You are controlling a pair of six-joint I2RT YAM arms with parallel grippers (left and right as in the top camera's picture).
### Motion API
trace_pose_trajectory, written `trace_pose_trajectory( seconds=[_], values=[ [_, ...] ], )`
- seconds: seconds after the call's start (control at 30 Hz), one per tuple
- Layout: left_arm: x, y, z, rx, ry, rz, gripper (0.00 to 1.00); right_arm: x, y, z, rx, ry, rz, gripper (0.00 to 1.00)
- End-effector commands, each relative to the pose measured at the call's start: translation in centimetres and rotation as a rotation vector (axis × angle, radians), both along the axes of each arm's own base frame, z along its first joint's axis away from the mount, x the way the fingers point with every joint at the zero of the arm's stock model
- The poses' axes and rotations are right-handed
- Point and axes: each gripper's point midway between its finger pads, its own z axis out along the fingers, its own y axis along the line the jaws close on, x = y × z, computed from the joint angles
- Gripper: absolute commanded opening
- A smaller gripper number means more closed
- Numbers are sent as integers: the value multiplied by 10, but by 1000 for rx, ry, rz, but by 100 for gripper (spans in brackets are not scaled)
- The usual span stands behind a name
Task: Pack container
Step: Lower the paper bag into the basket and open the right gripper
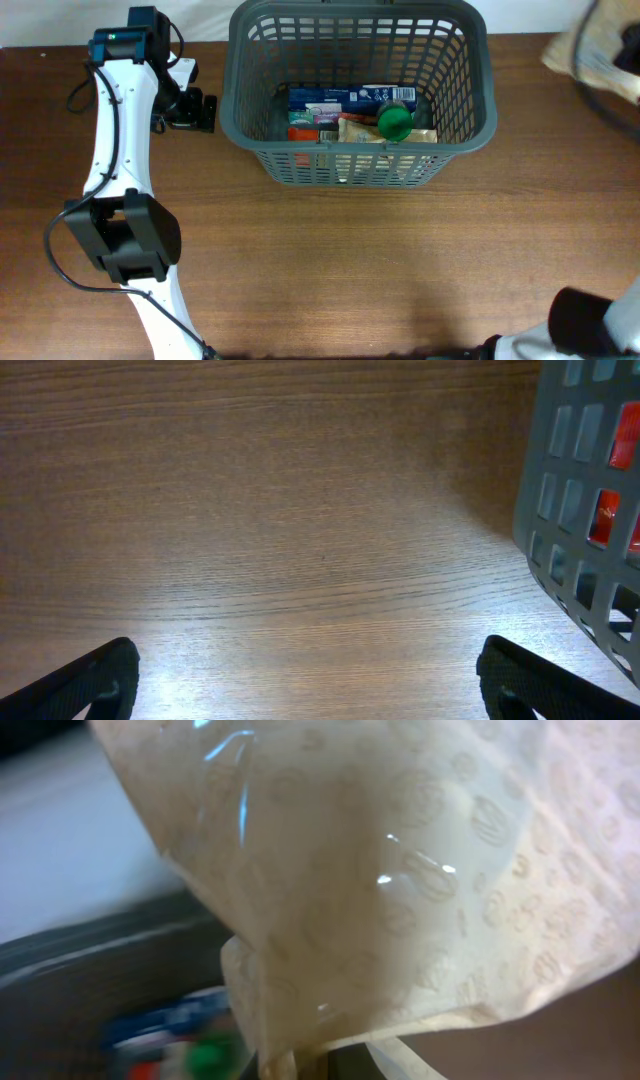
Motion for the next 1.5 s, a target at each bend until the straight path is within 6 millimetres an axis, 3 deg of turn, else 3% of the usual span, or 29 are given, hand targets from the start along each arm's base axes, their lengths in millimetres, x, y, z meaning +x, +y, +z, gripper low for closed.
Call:
trace_pose_trajectory(
  seconds=[0.0,0.13,0.2,0.33,0.4,0.43,0.7,0.8,0.87,0.93,1.0,1.03,1.1,1.17,1.3,1.33,1.37,1.47],
  values=[
    [0,3,0,2,-1,12,99,17,73,0,6,-15,203,4],
    [0,3,0,2,-1,12,99,43,154,-20,-34,-6,418,4],
    [0,3,0,2,-1,12,99,54,182,-36,-36,20,480,4],
    [0,3,0,2,-1,12,99,81,234,-99,-32,156,578,4],
    [0,3,0,2,-1,12,99,94,255,-140,-32,242,610,4],
    [0,3,0,2,-1,12,99,101,268,-170,-34,305,631,4],
    [0,3,0,2,-1,12,99,113,296,-257,-44,483,669,4],
    [0,3,0,2,-1,12,99,114,298,-278,-44,527,668,4],
    [0,3,0,2,-1,12,99,113,297,-279,-45,533,668,11],
    [0,3,0,2,-1,12,99,113,296,-271,-45,518,668,55],
    [0,3,0,2,-2,12,99,112,294,-258,-47,492,668,76],
    [0,3,0,2,-1,12,99,110,292,-248,-56,468,677,82],
    [0,3,0,2,-1,12,99,107,285,-212,-91,386,682,90],
    [0,3,0,2,-1,12,99,105,268,-181,-140,319,621,90],
    [0,3,0,2,-1,12,99,92,198,-89,-265,133,381,90],
    [0,3,0,2,-1,12,99,82,169,-58,-285,69,297,92],
    [0,3,0,2,-1,12,99,77,156,-44,-290,41,260,94],
    [0,3,0,2,-1,12,99,50,83,2,-308,-42,69,100]
  ],
)
